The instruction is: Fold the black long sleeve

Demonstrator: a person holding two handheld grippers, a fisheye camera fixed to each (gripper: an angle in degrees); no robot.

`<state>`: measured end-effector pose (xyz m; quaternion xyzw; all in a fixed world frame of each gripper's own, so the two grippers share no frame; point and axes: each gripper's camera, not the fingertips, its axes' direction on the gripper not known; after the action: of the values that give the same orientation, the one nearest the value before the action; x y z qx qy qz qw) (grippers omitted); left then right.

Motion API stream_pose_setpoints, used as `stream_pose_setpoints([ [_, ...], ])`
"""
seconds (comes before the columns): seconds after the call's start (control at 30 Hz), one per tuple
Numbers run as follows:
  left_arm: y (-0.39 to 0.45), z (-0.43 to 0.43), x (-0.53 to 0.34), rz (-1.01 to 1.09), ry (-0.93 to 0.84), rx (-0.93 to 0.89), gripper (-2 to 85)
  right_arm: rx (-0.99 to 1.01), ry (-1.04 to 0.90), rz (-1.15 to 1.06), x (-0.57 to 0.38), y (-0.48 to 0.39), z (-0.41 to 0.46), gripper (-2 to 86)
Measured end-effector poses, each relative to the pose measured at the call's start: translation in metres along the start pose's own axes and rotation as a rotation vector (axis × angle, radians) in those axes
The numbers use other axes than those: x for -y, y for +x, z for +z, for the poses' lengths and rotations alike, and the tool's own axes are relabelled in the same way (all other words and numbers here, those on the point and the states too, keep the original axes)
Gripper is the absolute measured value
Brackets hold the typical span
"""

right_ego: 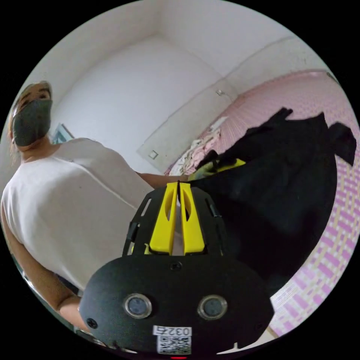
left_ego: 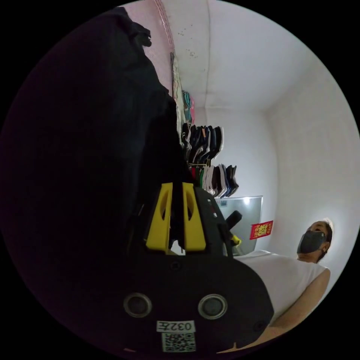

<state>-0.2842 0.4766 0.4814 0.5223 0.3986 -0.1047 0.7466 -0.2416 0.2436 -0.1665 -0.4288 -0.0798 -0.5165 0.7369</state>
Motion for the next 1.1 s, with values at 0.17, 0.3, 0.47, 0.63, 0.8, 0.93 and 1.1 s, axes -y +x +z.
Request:
stream_pose_setpoints([
  [0.17,-0.047,-0.041,0.019,-0.047,-0.001,-0.012,4.2,0.009,0.009,0.162,-0.035,0.011,0.019,-1.0],
  [0.3,-0.062,-0.040,0.056,-0.062,0.003,-0.014,5.4,-0.017,0.013,0.160,-0.039,-0.004,0.013,-1.0],
  [0.47,-0.035,0.001,0.158,-0.013,-0.019,0.090,6.2,-0.075,0.023,0.175,-0.043,-0.016,0.003,-1.0],
  [0.63,0.019,0.073,0.256,0.114,-0.076,0.321,6.7,-0.093,0.060,0.193,-0.050,-0.022,-0.003,-1.0],
  [0.8,0.068,0.167,0.331,0.280,-0.141,0.649,8.1,-0.103,0.123,0.238,-0.067,-0.023,-0.014,-1.0],
  [0.93,0.070,0.250,0.366,0.377,-0.258,0.937,4.8,-0.122,0.182,0.277,-0.081,-0.028,-0.023,-1.0],
  [1.1,0.073,0.272,0.364,0.504,-0.345,0.962,-0.6,-0.157,0.219,0.299,-0.091,-0.037,-0.032,-1.0],
])
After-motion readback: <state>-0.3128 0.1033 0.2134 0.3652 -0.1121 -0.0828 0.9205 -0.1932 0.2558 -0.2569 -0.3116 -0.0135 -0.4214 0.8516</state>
